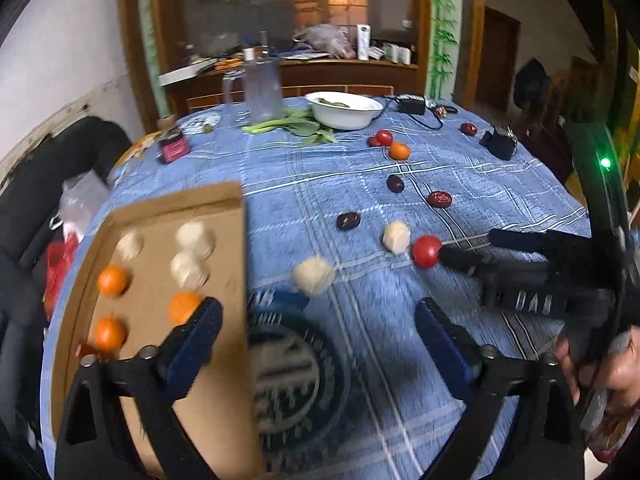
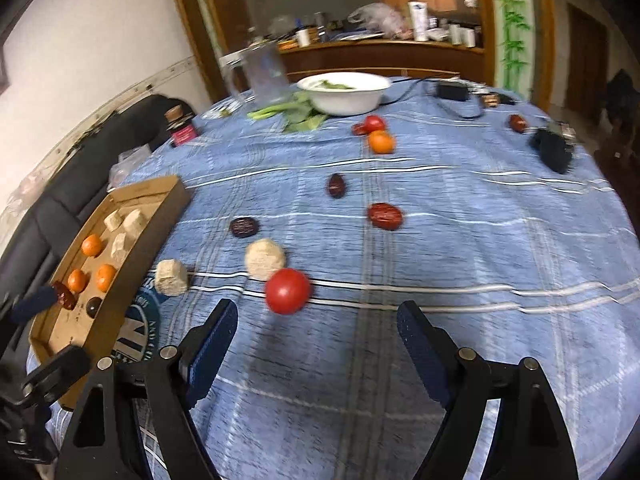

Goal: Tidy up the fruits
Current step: 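Move the left gripper to a pale square block and the right to a tomato, then grasp the pale square block with the left gripper while the right grasps the red tomato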

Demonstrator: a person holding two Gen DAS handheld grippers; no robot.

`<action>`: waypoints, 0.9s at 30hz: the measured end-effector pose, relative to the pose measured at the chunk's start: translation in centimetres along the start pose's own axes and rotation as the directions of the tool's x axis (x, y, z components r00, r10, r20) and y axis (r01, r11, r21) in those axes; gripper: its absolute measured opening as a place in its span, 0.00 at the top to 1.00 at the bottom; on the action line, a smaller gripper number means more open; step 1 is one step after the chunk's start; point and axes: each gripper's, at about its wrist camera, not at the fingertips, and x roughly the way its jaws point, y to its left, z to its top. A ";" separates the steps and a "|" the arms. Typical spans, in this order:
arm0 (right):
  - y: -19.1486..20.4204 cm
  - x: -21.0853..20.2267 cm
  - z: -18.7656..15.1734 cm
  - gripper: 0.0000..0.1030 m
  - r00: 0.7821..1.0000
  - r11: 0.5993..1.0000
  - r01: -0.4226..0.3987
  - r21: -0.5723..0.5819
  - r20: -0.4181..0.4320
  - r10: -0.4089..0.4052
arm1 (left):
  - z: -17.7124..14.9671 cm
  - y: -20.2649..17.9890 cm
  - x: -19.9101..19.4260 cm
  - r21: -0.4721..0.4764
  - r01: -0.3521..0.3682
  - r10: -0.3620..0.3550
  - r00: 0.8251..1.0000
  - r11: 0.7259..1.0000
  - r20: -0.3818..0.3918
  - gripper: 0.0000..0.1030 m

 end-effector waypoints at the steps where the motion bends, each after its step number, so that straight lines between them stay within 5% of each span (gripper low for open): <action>1: 0.3 0.4 0.1 0.23 1.000 1.000 -0.004 -0.010 -0.006 0.004 | 0.5 0.0 1.1 0.007 0.013 -0.013 1.000 1.000 -0.021 0.28; 5: 1.1 1.8 0.3 0.30 0.999 0.999 -0.017 -0.040 -0.033 0.015 | 1.5 0.5 4.6 -0.012 0.044 -0.045 0.993 0.999 -0.108 0.52; 16: 1.2 4.3 0.7 0.50 0.998 0.997 -0.005 -0.073 -0.070 0.000 | 1.6 1.6 9.2 -0.070 0.035 -0.050 0.973 0.997 -0.227 0.66; 20: 1.0 4.3 0.7 0.67 0.998 0.997 0.002 -0.071 -0.058 -0.006 | 1.7 1.6 9.2 -0.077 0.032 -0.049 0.975 0.996 -0.219 0.67; 27: 0.8 3.4 0.6 0.67 0.998 0.999 -0.018 -0.048 -0.058 0.016 | 1.8 1.9 7.5 -0.118 0.086 -0.104 0.982 0.989 -0.160 0.67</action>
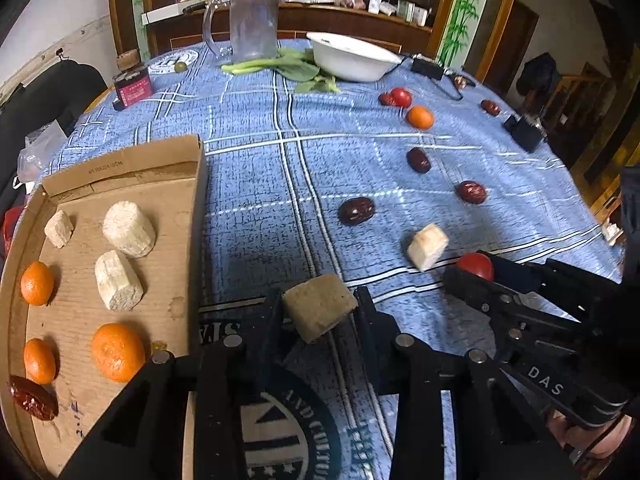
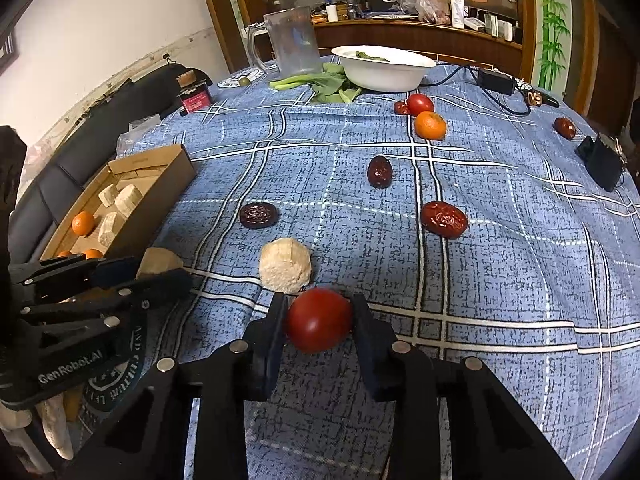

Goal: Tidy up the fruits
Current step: 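Grasp the pale square block with the left gripper while the right grasps the red tomato, then lower the block and tomato into the box and open both grippers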

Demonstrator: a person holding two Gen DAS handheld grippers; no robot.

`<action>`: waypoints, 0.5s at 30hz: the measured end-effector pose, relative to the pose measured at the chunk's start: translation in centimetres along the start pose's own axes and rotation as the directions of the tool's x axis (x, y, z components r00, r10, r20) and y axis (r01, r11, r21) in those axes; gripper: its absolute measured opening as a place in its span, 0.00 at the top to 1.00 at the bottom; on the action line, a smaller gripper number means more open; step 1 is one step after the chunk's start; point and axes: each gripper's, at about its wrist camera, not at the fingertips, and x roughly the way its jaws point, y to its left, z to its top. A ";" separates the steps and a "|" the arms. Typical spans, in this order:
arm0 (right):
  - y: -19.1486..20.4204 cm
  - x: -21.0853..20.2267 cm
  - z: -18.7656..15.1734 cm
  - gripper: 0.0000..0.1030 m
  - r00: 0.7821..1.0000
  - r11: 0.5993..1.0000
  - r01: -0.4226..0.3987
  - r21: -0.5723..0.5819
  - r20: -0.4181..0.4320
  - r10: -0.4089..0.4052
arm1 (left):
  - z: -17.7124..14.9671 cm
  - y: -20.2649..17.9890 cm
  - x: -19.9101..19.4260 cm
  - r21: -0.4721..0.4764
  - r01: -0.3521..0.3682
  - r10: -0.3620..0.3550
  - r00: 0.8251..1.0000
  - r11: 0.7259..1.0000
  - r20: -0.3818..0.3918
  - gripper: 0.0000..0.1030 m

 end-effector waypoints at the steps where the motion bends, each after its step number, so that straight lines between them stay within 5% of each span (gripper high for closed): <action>1: 0.0 -0.3 0.0 0.67 1.000 1.000 -0.001 0.001 0.004 0.001 | -0.2 0.0 -0.6 -0.002 0.009 -0.009 1.000 1.000 0.012 0.67; 10: 3.2 -4.7 -0.5 0.67 0.994 0.996 -0.079 -0.032 0.075 0.081 | -2.5 3.6 -6.6 -0.129 0.078 -0.064 0.992 0.989 0.105 0.67; 15: 7.5 -6.2 -0.5 0.66 0.982 0.983 -0.157 -0.092 0.089 0.165 | -5.1 8.2 -9.9 -0.230 0.012 0.022 0.989 0.973 0.146 0.67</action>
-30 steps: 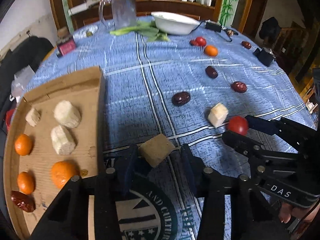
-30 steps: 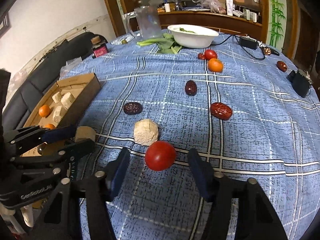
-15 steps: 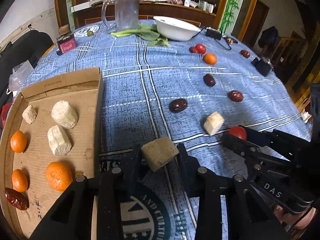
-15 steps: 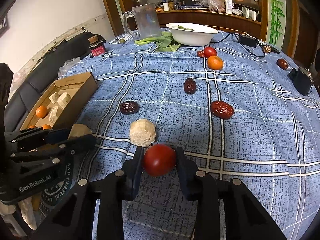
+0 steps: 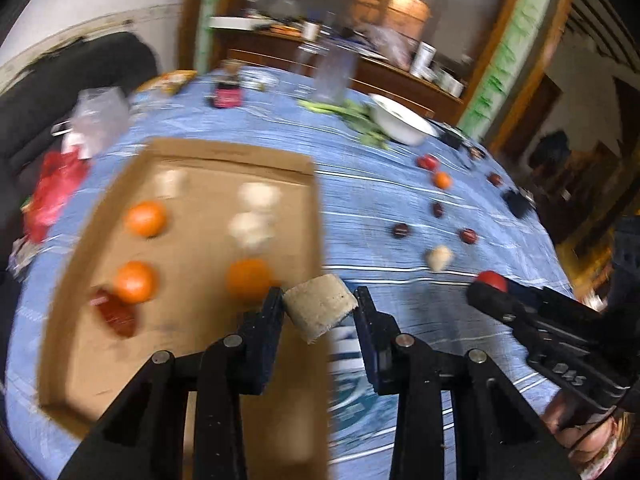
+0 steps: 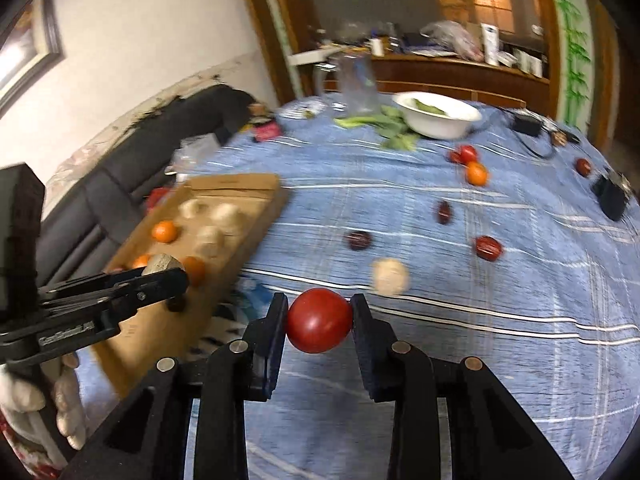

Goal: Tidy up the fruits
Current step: 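Lower the block and tomato into the box and open both grippers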

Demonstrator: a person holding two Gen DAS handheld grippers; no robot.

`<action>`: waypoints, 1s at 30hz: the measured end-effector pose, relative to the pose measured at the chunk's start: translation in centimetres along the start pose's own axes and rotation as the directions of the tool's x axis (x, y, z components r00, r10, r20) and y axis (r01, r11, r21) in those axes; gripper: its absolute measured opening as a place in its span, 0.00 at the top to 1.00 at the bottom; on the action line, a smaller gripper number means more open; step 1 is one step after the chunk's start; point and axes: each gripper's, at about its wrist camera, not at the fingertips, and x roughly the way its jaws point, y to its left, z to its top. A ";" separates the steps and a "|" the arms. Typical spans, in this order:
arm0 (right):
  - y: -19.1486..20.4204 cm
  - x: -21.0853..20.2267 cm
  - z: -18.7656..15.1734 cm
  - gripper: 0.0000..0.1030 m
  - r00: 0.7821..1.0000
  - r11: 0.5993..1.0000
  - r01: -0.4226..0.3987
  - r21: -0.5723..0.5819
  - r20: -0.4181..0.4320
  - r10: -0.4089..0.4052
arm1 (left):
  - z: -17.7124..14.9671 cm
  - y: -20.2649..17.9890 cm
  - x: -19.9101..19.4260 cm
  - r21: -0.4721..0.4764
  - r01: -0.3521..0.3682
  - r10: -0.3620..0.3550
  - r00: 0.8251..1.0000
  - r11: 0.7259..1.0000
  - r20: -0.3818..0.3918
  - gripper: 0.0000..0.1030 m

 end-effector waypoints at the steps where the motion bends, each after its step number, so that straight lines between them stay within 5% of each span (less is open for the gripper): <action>1: 1.1 0.1 0.1 0.66 1.000 1.000 -0.024 -0.014 -0.002 0.024 | -0.2 1.0 -0.5 -0.014 -0.021 0.021 1.000 1.000 0.007 0.67; 10: 10.6 4.6 -0.6 0.66 0.980 0.975 -0.177 -0.135 -0.120 0.161 | -2.1 8.6 -2.2 -0.117 -0.181 0.183 0.983 0.976 0.005 0.66; 21: 14.0 10.4 -2.5 0.66 0.970 0.968 -0.145 -0.206 -0.221 0.099 | -2.5 10.0 0.5 -0.082 -0.221 0.217 0.975 0.972 -0.054 0.66; 30: 15.0 11.0 -2.8 0.66 0.976 0.959 -0.111 -0.262 -0.213 0.054 | -3.0 10.7 1.3 -0.095 -0.221 0.215 0.974 0.971 -0.074 0.66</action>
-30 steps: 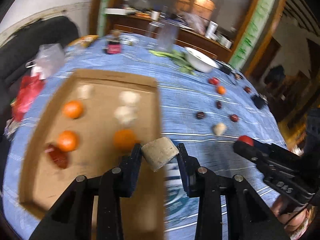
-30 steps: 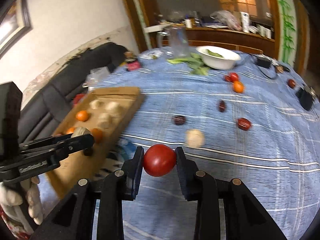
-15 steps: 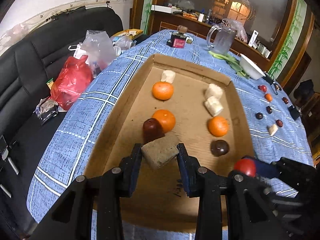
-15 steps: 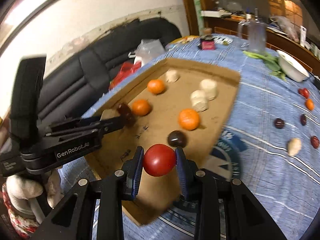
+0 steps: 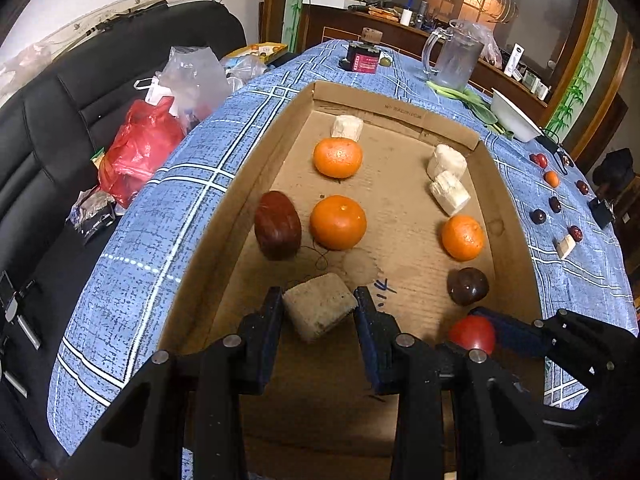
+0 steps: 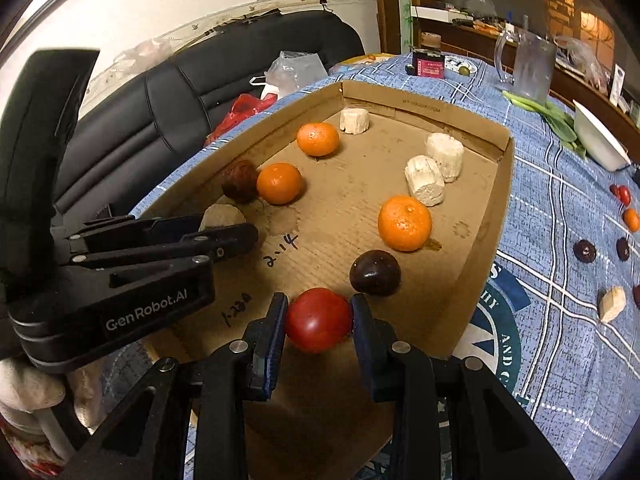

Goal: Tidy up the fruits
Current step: 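Lower the block and tomato into the box and open both grippers, then lift both grippers out of the box toward the remaining items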

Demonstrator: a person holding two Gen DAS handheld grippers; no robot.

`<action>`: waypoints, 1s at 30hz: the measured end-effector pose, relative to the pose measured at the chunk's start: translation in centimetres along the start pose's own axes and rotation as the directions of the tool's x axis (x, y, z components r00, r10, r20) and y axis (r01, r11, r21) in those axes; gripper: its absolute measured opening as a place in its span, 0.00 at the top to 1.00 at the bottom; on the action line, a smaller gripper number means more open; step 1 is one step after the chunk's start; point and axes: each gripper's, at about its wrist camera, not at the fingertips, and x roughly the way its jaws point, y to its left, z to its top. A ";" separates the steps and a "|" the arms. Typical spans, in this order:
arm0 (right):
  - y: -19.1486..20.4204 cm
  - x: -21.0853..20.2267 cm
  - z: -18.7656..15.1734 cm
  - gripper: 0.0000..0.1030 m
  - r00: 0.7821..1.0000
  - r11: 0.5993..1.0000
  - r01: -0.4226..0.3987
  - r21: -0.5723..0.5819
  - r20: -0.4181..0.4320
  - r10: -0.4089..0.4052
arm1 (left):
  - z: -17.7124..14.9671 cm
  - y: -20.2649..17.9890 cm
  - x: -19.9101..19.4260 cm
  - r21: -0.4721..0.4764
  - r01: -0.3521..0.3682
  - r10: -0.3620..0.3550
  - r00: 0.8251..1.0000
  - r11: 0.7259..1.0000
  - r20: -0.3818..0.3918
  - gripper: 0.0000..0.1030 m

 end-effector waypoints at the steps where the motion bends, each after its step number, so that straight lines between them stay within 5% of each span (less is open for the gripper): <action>1: 0.1 0.0 -0.1 0.65 1.000 1.000 0.008 -0.009 0.003 -0.008 | 0.0 0.0 0.0 -0.003 -0.002 0.002 1.000 1.000 0.001 0.66; 5: 0.5 -0.1 -0.4 0.65 0.999 0.998 0.038 -0.040 0.012 -0.038 | 0.0 0.2 0.0 -0.006 -0.001 0.001 1.000 1.000 0.000 0.65; 10: 0.8 -1.2 -0.7 0.46 0.998 0.998 0.042 -0.052 0.048 -0.039 | -0.1 0.1 -1.2 -0.011 -0.004 0.005 1.000 1.000 0.031 0.44; 17: 0.5 -4.5 -1.9 0.40 0.990 0.998 0.054 -0.026 0.135 -0.050 | 0.0 -0.9 -4.4 -0.022 -0.073 0.075 0.988 0.997 0.134 0.21; 30: -3.1 -7.7 -4.3 0.33 0.978 0.991 0.056 0.123 0.191 -0.079 | -0.9 -4.5 -8.9 0.030 -0.131 0.118 0.958 0.991 0.260 0.17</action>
